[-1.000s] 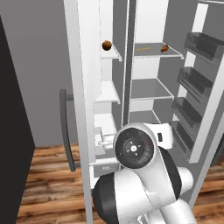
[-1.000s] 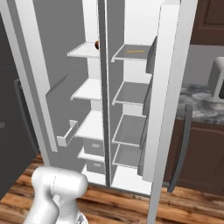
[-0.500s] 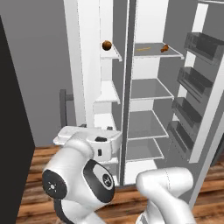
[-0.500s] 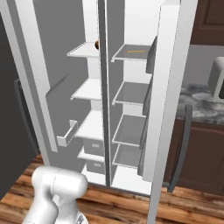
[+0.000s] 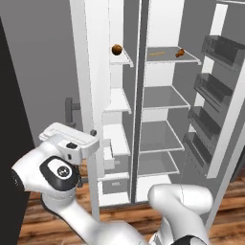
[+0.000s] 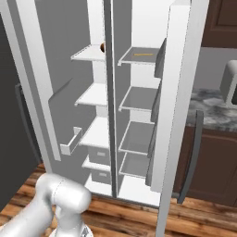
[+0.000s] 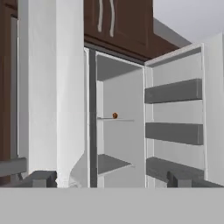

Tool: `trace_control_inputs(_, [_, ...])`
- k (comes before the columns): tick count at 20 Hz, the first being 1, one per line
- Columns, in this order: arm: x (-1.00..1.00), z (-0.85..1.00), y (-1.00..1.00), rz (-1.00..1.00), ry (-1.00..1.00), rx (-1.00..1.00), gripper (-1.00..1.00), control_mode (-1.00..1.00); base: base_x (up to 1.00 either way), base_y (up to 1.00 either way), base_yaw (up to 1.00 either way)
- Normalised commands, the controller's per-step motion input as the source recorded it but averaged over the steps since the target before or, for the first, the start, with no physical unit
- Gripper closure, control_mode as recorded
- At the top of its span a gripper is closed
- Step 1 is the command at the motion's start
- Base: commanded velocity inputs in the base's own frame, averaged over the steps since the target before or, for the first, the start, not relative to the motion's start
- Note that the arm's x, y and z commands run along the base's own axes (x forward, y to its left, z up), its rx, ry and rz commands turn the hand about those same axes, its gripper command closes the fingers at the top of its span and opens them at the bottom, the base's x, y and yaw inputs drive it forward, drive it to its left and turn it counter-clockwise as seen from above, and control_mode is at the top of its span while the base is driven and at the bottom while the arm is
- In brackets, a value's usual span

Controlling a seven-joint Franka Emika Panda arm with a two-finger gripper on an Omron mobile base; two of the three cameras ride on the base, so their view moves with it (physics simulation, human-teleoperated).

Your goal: Pick up the frozen chicken drumstick from the freezer, place it on any shelf in the fridge, and close the fridge and freezer doors when done.

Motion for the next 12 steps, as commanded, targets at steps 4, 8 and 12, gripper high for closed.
trace_control_inputs(4, [0.28,-0.45,0.22,-0.02,0.0,0.03,-1.0,-1.0,0.0,0.0,0.0])
trace_control_inputs(8, [0.47,-0.35,0.11,0.0,0.0,0.03,-1.0,-1.0,0.0,0.0,0.0])
trace_control_inputs(12, [0.65,-0.12,0.4,-0.02,0.0,0.0,-1.0,-1.0,0.0,0.0,0.0])
